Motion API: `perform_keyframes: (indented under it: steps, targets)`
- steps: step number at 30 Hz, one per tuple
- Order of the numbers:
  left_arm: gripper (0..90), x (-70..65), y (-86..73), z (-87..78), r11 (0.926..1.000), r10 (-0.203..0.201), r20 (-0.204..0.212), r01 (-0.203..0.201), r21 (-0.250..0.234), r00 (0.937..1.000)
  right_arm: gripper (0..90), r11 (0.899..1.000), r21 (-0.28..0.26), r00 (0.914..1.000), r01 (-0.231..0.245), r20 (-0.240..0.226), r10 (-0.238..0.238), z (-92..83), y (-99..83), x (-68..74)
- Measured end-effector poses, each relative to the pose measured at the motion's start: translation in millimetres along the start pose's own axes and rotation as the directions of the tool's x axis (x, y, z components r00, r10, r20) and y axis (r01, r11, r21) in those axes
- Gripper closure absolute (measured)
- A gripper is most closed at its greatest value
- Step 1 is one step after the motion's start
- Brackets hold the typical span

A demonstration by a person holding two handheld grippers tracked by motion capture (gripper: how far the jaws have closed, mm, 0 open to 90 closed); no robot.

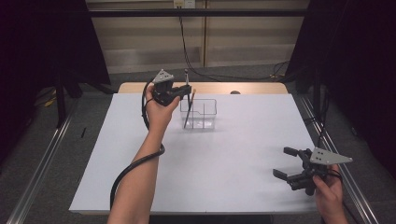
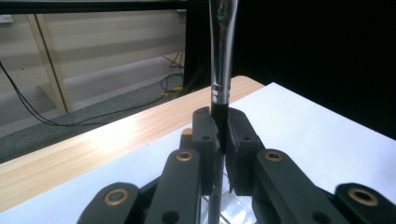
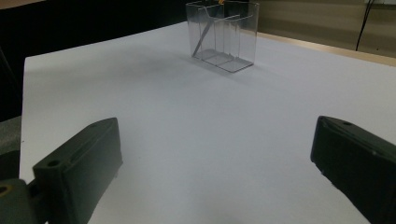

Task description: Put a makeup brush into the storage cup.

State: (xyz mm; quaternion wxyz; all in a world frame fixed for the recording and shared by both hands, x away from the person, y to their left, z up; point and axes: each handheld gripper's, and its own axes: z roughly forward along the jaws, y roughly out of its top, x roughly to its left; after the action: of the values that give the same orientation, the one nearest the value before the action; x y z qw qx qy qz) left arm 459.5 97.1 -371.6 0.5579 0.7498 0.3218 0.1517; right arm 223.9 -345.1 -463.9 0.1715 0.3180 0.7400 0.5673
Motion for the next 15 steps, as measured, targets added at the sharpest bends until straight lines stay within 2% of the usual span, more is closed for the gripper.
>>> perform_keyframes:
  steps: [10,15]
  targets:
    - [83.6,-2.1,-4.5,1.5,1.0,-0.002,0.007,0.002,0.008,1.0,1.4,1.0,-0.003,1.0,-0.001,-0.003,0.001,-0.7,0.5,0.2]
    - [83.6,-2.3,-7.8,1.8,0.9995,0.004,0.004,-0.004,0.03,1.0,1.4,1.0,-0.005,1.0,0.001,-0.002,-0.001,0.2,0.7,0.8]
